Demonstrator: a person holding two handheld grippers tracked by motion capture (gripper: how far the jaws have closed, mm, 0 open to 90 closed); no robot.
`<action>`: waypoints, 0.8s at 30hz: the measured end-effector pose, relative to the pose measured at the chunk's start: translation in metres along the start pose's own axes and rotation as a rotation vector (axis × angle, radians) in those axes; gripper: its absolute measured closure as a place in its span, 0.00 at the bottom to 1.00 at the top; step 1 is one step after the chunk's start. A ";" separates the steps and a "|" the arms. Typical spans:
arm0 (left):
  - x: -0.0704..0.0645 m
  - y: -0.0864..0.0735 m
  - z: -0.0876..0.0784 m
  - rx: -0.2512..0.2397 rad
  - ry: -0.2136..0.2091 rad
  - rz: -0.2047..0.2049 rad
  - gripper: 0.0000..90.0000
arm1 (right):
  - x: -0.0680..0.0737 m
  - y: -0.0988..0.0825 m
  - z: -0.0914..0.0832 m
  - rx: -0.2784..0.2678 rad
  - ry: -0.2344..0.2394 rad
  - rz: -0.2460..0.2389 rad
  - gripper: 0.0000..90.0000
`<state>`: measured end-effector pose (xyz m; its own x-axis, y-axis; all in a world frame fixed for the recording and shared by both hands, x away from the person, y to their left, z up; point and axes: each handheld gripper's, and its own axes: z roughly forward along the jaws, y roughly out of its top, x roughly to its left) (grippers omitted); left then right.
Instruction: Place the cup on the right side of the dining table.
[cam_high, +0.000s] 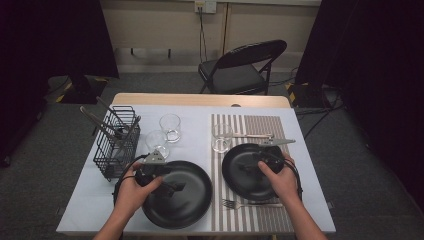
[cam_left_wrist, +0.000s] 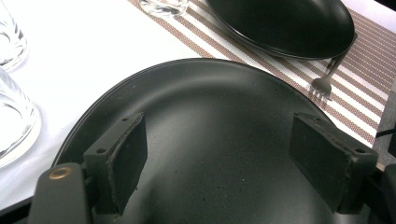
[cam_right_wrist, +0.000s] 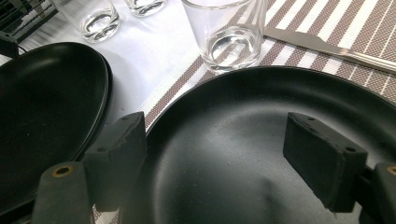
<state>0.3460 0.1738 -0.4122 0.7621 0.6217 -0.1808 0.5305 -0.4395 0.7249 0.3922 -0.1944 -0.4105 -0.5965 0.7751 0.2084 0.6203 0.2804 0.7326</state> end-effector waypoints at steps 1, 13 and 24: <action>0.000 0.000 0.000 -0.003 0.000 0.000 0.22 | 0.000 0.000 0.000 -0.001 0.000 0.000 0.23; 0.000 0.000 0.001 -0.011 -0.009 -0.006 0.22 | 0.000 -0.005 -0.004 -0.003 -0.004 -0.003 0.23; -0.001 0.000 0.002 -0.005 -0.006 0.000 0.22 | -0.002 -0.012 -0.006 0.004 -0.009 -0.002 0.23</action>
<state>0.3463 0.1722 -0.4133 0.7641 0.6180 -0.1851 0.5289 -0.4358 0.7282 0.3827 -0.2024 -0.4152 -0.5933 0.7794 0.2014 0.6210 0.2839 0.7306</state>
